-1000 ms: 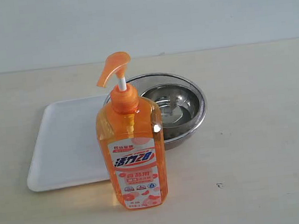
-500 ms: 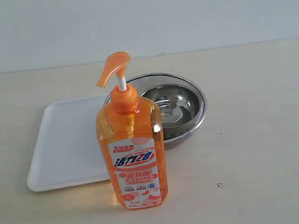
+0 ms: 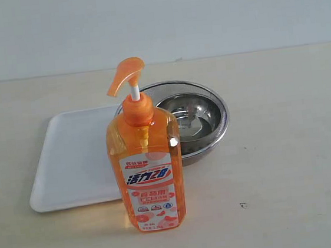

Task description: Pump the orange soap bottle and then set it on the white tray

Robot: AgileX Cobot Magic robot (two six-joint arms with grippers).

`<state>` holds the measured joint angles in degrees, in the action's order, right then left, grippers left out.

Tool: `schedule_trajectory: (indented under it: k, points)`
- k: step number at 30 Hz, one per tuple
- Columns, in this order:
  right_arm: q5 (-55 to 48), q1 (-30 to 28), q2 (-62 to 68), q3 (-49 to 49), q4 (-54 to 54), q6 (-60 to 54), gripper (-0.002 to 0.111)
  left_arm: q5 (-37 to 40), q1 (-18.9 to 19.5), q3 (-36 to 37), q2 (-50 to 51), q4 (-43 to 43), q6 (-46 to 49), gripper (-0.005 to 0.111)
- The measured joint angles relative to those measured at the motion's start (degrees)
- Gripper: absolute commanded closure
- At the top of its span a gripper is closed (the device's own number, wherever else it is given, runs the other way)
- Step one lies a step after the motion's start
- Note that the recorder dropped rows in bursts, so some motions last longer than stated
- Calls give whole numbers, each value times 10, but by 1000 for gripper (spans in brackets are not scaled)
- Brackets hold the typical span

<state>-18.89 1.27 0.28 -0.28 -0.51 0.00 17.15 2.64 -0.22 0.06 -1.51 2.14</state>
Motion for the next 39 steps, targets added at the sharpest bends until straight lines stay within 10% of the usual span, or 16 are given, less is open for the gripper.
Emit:
schedule_trajectory:
  k: [39]
  points:
    - [146, 0, 0, 1, 0, -31, 108, 0, 0, 0, 0, 0, 0, 102]
